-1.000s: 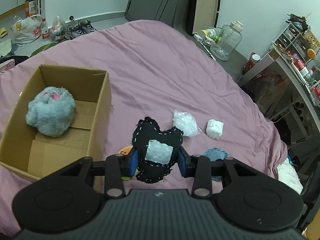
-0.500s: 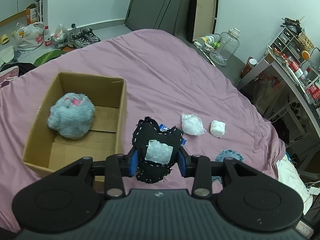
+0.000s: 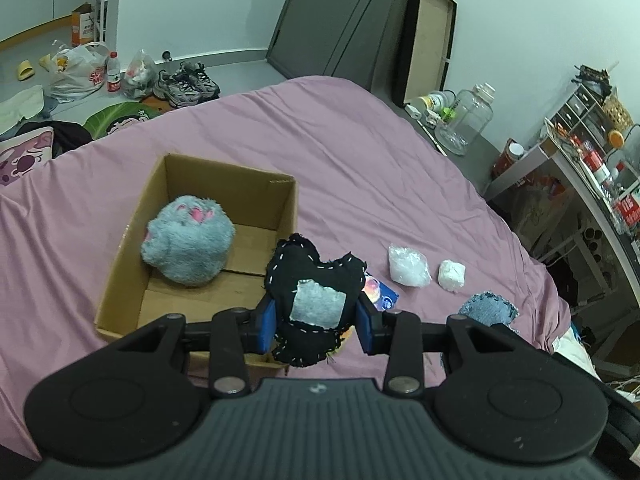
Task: Organize soft objects
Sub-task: 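Carry the black patch and denim heart with both grippers over the box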
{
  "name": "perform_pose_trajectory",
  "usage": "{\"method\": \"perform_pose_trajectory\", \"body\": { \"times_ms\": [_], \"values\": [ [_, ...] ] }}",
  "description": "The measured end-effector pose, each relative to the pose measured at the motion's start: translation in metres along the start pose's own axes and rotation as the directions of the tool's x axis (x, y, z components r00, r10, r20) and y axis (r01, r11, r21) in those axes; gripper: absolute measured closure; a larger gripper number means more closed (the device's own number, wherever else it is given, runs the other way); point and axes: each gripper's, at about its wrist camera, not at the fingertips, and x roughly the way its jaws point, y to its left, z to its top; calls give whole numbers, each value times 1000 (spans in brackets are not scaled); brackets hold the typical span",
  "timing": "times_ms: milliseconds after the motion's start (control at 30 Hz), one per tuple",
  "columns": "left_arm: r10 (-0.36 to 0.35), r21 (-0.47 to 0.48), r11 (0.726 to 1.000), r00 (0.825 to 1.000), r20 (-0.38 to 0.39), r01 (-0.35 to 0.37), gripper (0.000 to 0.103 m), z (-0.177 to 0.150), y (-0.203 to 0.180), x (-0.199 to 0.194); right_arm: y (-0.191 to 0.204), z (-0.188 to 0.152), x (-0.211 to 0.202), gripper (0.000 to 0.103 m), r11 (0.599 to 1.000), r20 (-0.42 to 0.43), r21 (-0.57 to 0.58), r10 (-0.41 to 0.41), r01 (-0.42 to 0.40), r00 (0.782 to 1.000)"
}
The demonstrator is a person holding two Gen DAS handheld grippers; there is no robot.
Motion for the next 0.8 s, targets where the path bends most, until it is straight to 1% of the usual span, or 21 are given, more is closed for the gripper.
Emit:
{"method": "perform_pose_trajectory", "body": {
  "times_ms": [233,400,600,800],
  "values": [
    [-4,-32,999,1000,2,4,64,5,18,2,25,-1,12,83,999,-20,-35,6,-7,1000],
    [9,-59,998,1000,5,-8,64,10,38,2,43,-6,27,83,999,-50,-43,22,-24,998],
    [30,-104,994,999,-9,-31,64,20,65,9,67,-9,42,83,997,-74,-63,36,-41,997],
    [42,-130,990,998,-41,-47,64,23,84,22,83,-11,59,83,997,-97,-71,33,-40,995]
  ]
}}
